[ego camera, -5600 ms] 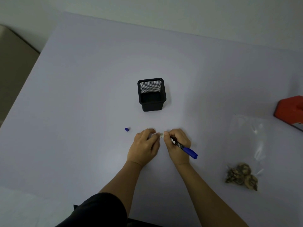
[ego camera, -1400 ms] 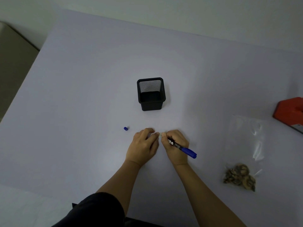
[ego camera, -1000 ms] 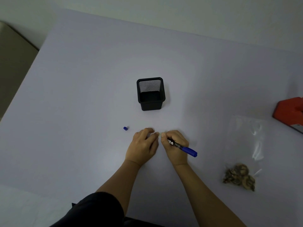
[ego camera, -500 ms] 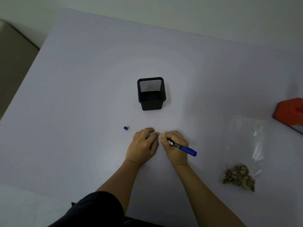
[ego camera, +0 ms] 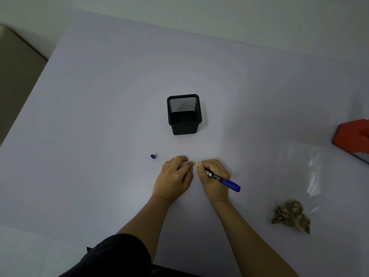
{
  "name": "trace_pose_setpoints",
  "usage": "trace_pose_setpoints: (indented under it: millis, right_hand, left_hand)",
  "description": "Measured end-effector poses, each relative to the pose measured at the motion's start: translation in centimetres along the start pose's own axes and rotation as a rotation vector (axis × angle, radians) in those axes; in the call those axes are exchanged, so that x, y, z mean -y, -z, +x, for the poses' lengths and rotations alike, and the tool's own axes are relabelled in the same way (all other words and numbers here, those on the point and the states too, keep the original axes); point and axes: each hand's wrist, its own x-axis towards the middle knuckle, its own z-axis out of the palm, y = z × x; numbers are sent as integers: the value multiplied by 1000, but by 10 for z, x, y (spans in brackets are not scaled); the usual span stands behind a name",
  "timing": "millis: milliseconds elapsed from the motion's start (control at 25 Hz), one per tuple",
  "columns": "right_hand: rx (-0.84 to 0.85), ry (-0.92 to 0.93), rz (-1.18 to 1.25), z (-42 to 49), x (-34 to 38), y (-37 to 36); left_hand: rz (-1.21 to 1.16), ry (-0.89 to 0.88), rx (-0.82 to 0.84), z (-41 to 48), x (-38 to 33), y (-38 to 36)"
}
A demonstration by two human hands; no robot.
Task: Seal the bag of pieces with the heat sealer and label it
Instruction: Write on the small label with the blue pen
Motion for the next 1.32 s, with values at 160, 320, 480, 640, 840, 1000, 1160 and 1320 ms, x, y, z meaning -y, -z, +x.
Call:
trace_pose_setpoints:
  millis: [160, 320, 480, 640, 840, 1000, 1160, 1320]
  right_hand:
    - [-6, 13, -8, 0, 1, 0]
    - [-3, 30, -36, 1, 1, 0]
    - [1, 25, -44, 1, 0, -1]
    - [-1, 9, -31, 2, 1, 0]
    - [4, -2, -19, 2, 3, 1]
    - [-9, -25, -3, 2, 5, 2]
    - [-28, -29, -15, 2, 5, 2]
    - [-29, -10, -17, 2, 5, 1]
  left_hand:
    - [-1, 0, 7, 0, 1, 0]
    - [-5, 4, 8, 0, 1, -1]
    - [1, 4, 3, -1, 2, -2]
    - [5, -1, 3, -1, 2, -3]
    - [6, 5, 6, -1, 2, -2]
    - [4, 0, 5, 0, 1, -1]
    - [2, 0, -3, -1, 0, -1]
    - [1, 0, -4, -1, 0, -1]
